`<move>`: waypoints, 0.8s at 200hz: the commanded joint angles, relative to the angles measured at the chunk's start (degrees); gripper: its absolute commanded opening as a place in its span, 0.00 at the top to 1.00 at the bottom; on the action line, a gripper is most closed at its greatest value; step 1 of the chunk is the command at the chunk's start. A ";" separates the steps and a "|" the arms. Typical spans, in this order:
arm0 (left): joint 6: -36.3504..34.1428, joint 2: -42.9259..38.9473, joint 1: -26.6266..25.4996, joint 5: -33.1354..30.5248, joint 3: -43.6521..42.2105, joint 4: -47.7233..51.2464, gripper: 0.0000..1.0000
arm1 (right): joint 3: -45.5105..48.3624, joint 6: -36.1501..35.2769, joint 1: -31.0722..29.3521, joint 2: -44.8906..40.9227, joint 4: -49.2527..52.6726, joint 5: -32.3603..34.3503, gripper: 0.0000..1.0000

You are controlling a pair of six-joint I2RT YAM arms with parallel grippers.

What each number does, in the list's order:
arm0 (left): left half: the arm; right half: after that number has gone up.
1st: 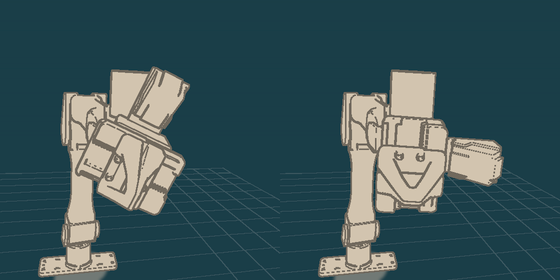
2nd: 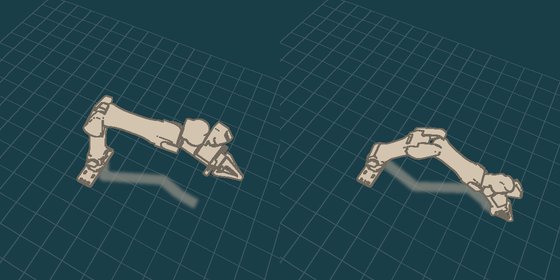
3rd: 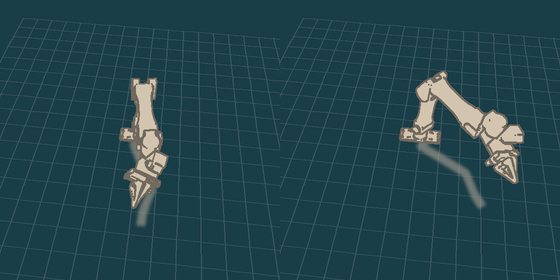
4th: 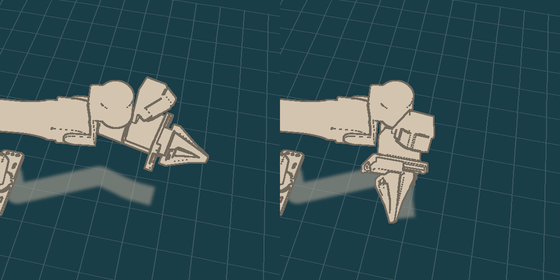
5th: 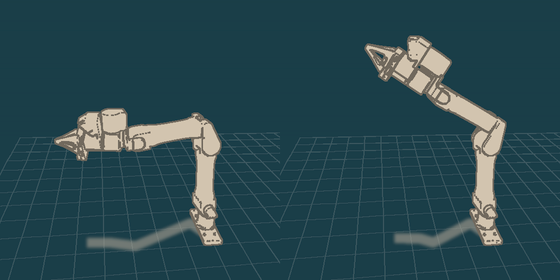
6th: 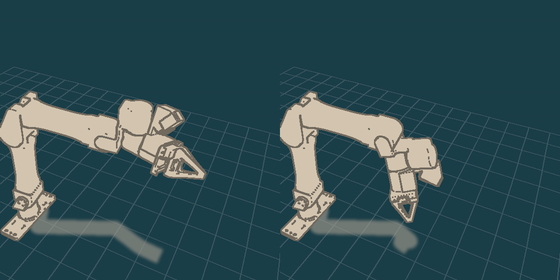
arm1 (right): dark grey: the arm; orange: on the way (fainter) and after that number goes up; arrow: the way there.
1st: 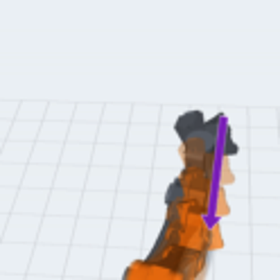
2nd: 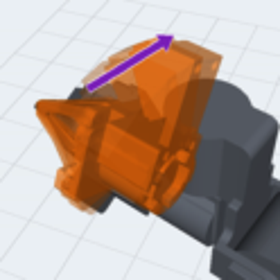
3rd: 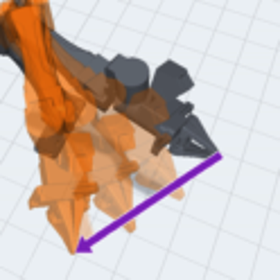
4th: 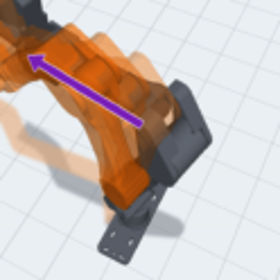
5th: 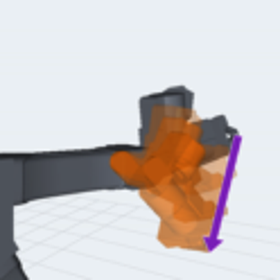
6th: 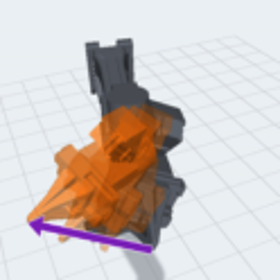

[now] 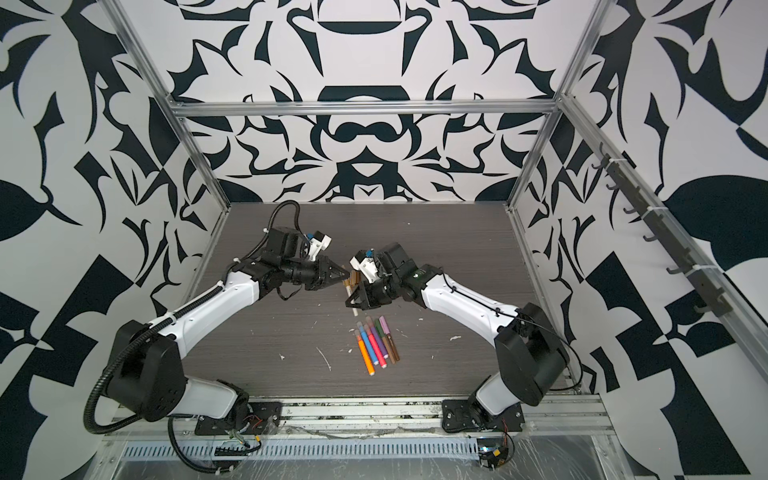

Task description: Open the pen caps

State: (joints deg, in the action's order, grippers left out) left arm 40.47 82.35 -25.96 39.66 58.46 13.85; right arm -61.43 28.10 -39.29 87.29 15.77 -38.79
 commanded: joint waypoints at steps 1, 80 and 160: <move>-0.98 0.93 -0.18 -0.81 1.12 0.98 1.00 | 2.23 1.63 0.57 -2.02 -0.81 2.86 1.00; -1.72 19.78 15.17 -6.43 24.63 6.15 1.00 | 32.12 20.64 -10.84 -19.64 -19.89 15.91 1.00; -8.11 21.95 14.55 -11.25 17.49 9.33 1.00 | 21.38 11.54 -5.97 -26.76 -1.86 22.53 1.00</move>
State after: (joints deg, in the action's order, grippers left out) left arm 37.04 102.54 -11.46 32.29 76.47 19.16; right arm -35.94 43.70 -46.72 61.89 7.01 -20.64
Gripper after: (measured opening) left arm 0.133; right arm 0.112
